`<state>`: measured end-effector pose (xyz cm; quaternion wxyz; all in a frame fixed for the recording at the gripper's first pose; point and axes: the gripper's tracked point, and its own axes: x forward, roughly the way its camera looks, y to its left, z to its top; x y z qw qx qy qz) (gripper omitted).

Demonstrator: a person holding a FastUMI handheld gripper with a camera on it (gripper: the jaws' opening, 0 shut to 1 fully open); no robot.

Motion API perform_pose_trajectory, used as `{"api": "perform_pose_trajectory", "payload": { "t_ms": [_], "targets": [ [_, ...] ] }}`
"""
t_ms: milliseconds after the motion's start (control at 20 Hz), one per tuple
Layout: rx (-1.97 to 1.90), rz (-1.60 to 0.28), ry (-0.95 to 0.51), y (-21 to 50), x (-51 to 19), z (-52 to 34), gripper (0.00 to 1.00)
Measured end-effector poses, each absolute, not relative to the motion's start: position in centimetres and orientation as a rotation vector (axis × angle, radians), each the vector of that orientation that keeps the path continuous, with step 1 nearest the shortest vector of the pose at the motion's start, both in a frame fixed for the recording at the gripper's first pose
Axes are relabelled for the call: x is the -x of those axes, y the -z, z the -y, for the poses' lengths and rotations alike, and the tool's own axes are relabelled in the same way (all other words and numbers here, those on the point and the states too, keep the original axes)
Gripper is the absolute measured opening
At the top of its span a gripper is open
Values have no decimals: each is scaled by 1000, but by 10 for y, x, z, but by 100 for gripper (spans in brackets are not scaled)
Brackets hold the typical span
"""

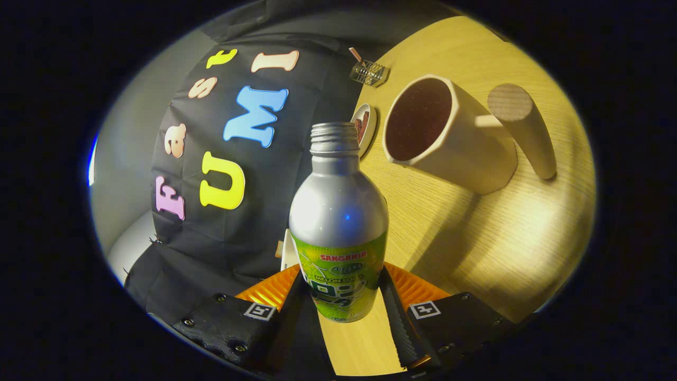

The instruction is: Take the bottle from table, then pour the juice into the cup, finally place the bottle on the coaster

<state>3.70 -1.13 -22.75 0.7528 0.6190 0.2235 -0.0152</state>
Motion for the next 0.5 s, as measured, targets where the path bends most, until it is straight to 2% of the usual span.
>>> {"api": "perform_pose_trajectory", "payload": {
  "t_ms": [500],
  "targets": [
    [-1531,-474,46,218,-51,12,77]
  ]
}}
